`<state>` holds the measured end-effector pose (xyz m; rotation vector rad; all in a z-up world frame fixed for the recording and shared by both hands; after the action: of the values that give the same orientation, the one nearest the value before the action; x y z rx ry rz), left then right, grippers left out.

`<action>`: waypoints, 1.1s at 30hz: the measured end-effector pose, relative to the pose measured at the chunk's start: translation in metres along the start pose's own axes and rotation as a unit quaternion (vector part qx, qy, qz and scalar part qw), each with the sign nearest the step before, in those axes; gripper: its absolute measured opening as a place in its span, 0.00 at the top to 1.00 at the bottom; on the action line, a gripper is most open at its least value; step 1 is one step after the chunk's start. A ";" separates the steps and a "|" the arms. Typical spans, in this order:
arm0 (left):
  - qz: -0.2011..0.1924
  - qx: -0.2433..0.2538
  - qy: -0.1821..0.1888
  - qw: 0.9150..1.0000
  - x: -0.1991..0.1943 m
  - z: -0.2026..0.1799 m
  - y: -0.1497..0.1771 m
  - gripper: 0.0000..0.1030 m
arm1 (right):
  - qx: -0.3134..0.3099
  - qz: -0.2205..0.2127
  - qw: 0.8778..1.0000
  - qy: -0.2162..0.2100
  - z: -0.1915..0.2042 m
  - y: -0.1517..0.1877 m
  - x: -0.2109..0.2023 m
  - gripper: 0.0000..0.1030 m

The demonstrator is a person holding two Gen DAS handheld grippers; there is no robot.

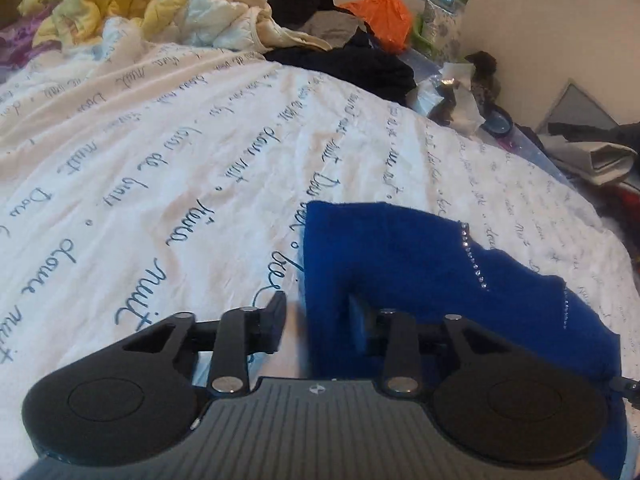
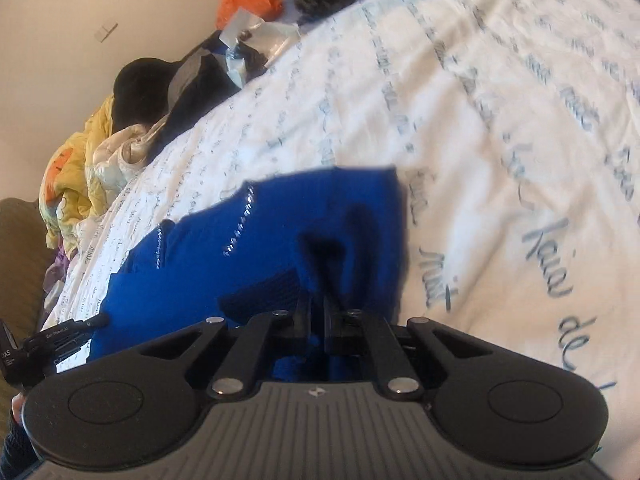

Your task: Fold small clothes

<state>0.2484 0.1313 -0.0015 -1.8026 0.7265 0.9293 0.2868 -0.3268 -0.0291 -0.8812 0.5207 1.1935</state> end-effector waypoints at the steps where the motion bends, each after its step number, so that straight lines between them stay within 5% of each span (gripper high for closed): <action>1: -0.027 0.001 -0.009 1.000 -0.012 0.000 0.000 0.56 | 0.011 -0.008 1.000 -0.011 0.001 0.000 -0.005 0.89; 4: -0.095 0.041 0.005 0.995 -0.045 -0.018 0.000 0.39 | -0.012 -0.104 0.994 0.009 0.023 -0.005 -0.043 0.65; 6: -0.102 0.078 0.025 0.991 -0.046 -0.040 -0.001 0.24 | -0.067 -0.119 0.991 0.004 0.050 -0.008 -0.043 0.64; 11: -0.014 0.124 0.021 0.992 0.022 -0.079 0.008 0.32 | -0.123 -0.043 0.987 0.097 0.076 -0.003 0.037 0.65; 15: -0.049 0.194 -0.021 0.980 0.040 -0.085 0.025 0.29 | -0.168 -0.115 0.972 0.114 0.067 0.012 0.054 0.67; 21: -0.045 0.200 -0.043 0.978 0.027 -0.086 0.032 0.29 | -0.160 -0.096 0.970 0.156 0.083 0.019 0.045 0.66; 22: -0.045 0.195 -0.034 0.979 0.016 -0.086 0.038 0.30 | -0.134 -0.098 0.976 0.144 0.087 0.026 0.035 0.65; 24: -0.056 0.195 0.006 0.979 -0.009 -0.085 0.056 0.15 | -0.129 -0.107 0.982 0.092 0.095 0.046 0.020 0.58; 25: -0.060 0.201 0.017 0.978 -0.016 -0.086 0.068 0.11 | -0.137 -0.101 0.981 0.089 0.099 0.054 0.021 0.49; 27: -0.043 0.225 0.009 0.973 -0.012 -0.088 0.087 0.10 | -0.160 -0.085 0.975 0.130 0.096 0.068 0.036 0.41; 29: -0.031 0.237 -0.013 0.971 0.003 -0.083 0.100 0.09 | -0.214 -0.116 0.957 0.155 0.097 0.078 0.042 0.41; 33: -0.010 0.237 -0.025 0.971 -0.004 -0.077 0.100 0.11 | -0.197 -0.103 0.958 0.180 0.104 0.078 0.035 0.41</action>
<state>0.1880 0.0228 -0.0246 -1.3585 0.8175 0.7111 0.2143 -0.2143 -0.0196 -1.4774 0.4730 0.9611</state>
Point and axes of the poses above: each gripper's, at about its wrist camera, not at the fingertips, and x roughly the way its jaws point, z to its left, y to its underside, the point moved 6 cm from there along x, roughly the way its jaws point, and after that the axes turned 15 degrees about z, right-handed, at the moved point
